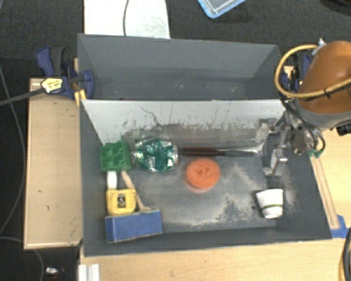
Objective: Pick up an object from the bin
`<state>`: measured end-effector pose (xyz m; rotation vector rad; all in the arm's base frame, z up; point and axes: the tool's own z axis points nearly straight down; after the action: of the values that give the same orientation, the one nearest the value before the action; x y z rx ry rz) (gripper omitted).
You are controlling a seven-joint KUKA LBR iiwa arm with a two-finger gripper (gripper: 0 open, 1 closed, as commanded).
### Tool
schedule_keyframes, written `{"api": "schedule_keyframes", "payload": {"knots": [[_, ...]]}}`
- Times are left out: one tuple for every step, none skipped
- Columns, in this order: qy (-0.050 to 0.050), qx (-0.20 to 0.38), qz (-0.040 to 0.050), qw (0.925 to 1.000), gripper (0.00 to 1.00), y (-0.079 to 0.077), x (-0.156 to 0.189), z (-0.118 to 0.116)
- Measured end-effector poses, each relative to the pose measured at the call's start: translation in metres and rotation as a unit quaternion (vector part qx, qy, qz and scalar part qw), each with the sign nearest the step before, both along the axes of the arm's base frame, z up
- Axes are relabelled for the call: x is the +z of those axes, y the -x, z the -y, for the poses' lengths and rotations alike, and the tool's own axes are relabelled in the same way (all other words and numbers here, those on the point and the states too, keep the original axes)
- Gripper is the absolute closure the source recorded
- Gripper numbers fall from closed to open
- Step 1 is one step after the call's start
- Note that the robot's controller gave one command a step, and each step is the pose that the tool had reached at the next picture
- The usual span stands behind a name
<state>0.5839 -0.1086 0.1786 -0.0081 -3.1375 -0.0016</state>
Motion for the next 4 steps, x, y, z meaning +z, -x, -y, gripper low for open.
{"api": "schedule_keyframes", "payload": {"knots": [[0.001,0.001,0.0039,1.0,0.0,-0.002,0.004,0.0],[0.001,-0.08,0.0054,0.9968,0.0,0.005,-0.023,-0.027],[0.0,-0.051,0.0029,0.9987,0.0,0.008,-0.038,-0.04],[0.0,-0.067,0.0036,0.9977,0.0,0.015,-0.049,-0.065]]}}
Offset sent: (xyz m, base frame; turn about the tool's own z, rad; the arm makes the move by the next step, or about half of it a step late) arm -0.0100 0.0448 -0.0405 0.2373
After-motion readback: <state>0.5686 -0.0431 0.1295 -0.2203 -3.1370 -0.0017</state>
